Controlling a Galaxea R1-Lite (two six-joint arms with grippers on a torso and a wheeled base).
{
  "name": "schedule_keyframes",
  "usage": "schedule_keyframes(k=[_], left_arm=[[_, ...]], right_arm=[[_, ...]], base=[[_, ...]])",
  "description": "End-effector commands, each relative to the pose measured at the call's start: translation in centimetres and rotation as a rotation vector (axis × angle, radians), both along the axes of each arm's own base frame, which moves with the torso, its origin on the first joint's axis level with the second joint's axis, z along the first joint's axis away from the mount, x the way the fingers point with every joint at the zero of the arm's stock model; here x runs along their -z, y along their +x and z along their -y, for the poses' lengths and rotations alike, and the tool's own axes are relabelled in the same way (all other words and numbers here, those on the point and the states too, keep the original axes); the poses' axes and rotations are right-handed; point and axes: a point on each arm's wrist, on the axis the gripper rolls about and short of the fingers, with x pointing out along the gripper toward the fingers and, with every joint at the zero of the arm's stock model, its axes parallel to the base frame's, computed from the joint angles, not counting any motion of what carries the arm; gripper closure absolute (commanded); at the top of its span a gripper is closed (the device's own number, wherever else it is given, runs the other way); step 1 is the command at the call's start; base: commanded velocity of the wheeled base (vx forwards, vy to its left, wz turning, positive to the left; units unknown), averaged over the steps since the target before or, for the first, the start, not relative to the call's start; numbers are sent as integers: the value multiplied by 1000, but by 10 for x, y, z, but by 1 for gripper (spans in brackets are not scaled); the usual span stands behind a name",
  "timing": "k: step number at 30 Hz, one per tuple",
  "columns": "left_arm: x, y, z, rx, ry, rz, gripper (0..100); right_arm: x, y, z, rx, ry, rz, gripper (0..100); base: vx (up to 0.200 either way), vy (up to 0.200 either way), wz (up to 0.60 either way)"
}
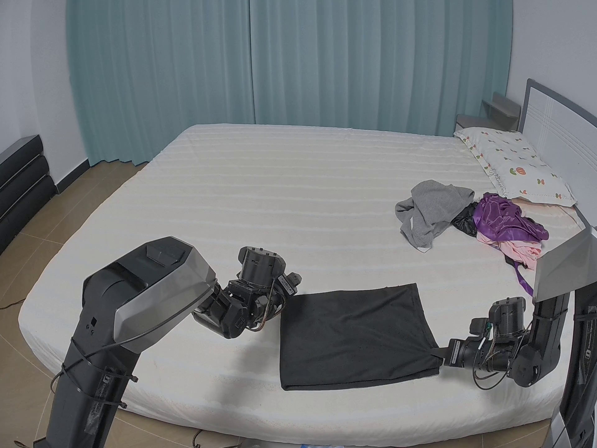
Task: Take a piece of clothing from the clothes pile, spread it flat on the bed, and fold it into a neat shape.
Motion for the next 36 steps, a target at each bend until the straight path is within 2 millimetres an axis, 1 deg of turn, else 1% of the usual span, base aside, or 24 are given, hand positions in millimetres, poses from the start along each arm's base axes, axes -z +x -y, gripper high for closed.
schedule_keyframes(k=[1, 6, 7, 10, 13, 14, 15, 16, 18, 21, 23, 24, 26, 29, 32, 36], left_arm=[[-1, 0, 0, -1, -1, 2, 0], [0, 0, 0, -1, -1, 1, 0], [0, 0, 0, -1, -1, 1, 0], [0, 0, 0, -1, -1, 1, 0], [0, 0, 0, -1, -1, 1, 0], [0, 0, 0, -1, -1, 1, 0], [0, 0, 0, -1, -1, 1, 0], [0, 0, 0, -1, -1, 1, 0], [0, 0, 0, -1, -1, 1, 0], [-1, 0, 0, -1, -1, 2, 0], [-1, 0, 0, -1, -1, 2, 0], [-1, 0, 0, -2, -1, 3, 0], [0, 0, 0, -2, 0, 1, 0], [0, 0, 0, -2, 0, 1, 0], [0, 0, 0, -2, 0, 1, 0], [0, 0, 0, -2, 0, 1, 0]], right_arm=[[0, -5, 1, -9, 8, -14, 100], [2, -8, 2, -38, -23, -13, 100], [2, -9, 2, -40, -25, -13, 0], [0, -7, 1, -46, -29, 6, 0], [-7, 2, 4, -27, -21, 56, 0], [-11, 12, 4, -19, -13, 90, 0], [-11, 12, 4, -19, -13, 90, 0], [-13, 30, 2, 0, 0, 140, 0], [-13, 49, 0, 26, 22, 167, 0], [-6, 80, -5, 69, 37, 140, 0], [-5, 83, -5, 75, 35, 136, 0], [-2, 111, -11, 122, 54, 120, 0], [-2, 127, -16, 142, 85, 113, 0], [6, 140, -24, 145, 97, 75, 0], [8, 143, -29, 130, 92, 69, 0], [9, 147, -30, 129, 94, 78, 0]], base=[[0, 0, 0], [0, 0, 0], [0, 0, 0], [0, 0, 0], [0, 0, 0], [0, 0, 0], [0, 0, 0], [0, 0, 0], [0, 0, 0], [0, 0, 0], [0, 0, 0], [0, 0, 0], [0, 0, 0], [0, 0, 0], [0, 0, 0], [0, 0, 0]])
